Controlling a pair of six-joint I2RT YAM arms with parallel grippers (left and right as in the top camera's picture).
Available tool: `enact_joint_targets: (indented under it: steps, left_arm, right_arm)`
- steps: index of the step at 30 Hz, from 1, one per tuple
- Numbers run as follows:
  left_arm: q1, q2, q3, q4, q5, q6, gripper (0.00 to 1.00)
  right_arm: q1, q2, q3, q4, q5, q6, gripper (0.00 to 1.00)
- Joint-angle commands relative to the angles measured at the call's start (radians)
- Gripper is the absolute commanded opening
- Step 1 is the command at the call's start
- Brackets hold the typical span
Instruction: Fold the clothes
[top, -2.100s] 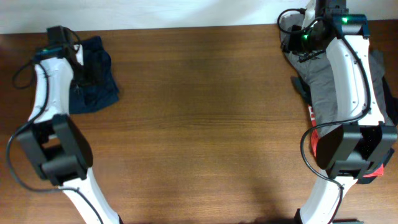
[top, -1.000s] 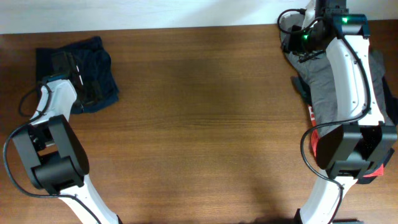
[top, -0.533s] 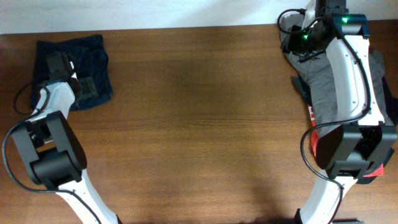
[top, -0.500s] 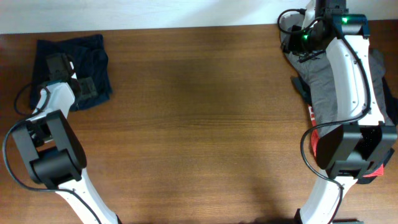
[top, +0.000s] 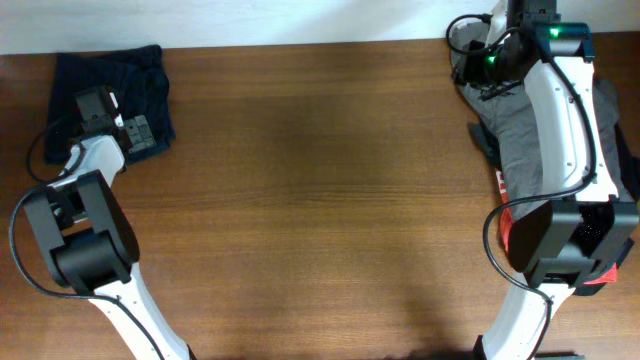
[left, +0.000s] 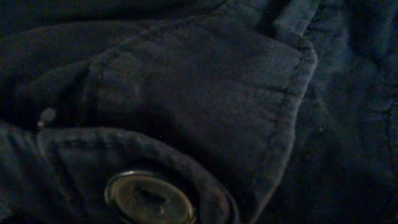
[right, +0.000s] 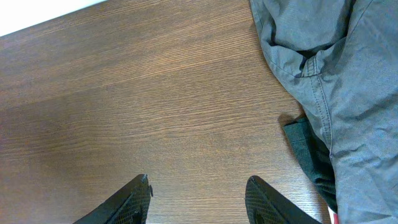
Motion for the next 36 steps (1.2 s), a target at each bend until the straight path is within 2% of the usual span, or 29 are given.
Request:
enact_joint_targets:
  steps: [1,12,16,19,21,23,24,25,30,36]
  left_arm:
    - [0.005,0.006,0.021,-0.067,0.004,0.024,0.99]
    - [0.004,-0.28,0.074,-0.394,0.006,0.023,0.99]
    - [0.0,-0.416,0.074,-0.495,0.059,0.023,0.99]
    - [-0.009,-0.501,0.073,-0.549,0.14,0.023,0.99]
    - [-0.019,-0.548,0.073,-0.562,0.245,0.023,0.99]
    - [-0.023,-0.558,0.073,-0.548,0.309,0.022,0.99]
    - [-0.023,-0.558,0.073,-0.531,0.362,0.019,0.99]
    - [-0.022,-0.556,0.073,-0.505,0.42,0.011,0.99]
    - [-0.021,-0.555,0.073,-0.497,0.451,0.011,0.99]
    - [-0.021,-0.555,0.072,-0.497,0.451,0.011,0.99]
  right_arm:
    - [0.004,0.004,-0.007,0.001,0.011,0.001,0.54]
    - [0.004,0.0,-0.007,0.026,0.01,0.001,0.55]
    - [0.008,-0.019,-0.005,0.03,0.005,-0.019,0.55]
    - [0.029,-0.06,0.011,0.021,0.01,-0.072,0.61]
    - [0.063,-0.124,0.037,0.007,0.01,-0.082,0.65]
    - [0.093,-0.177,0.047,-0.001,0.009,-0.082,0.77]
    - [0.107,-0.203,0.048,-0.004,0.009,-0.082,0.91]
    - [0.124,-0.232,0.048,-0.006,0.01,-0.082,0.99]
    - [0.22,-0.325,0.048,-0.008,0.005,-0.077,0.99]
    - [0.301,-0.337,0.047,-0.008,0.006,-0.078,0.99]
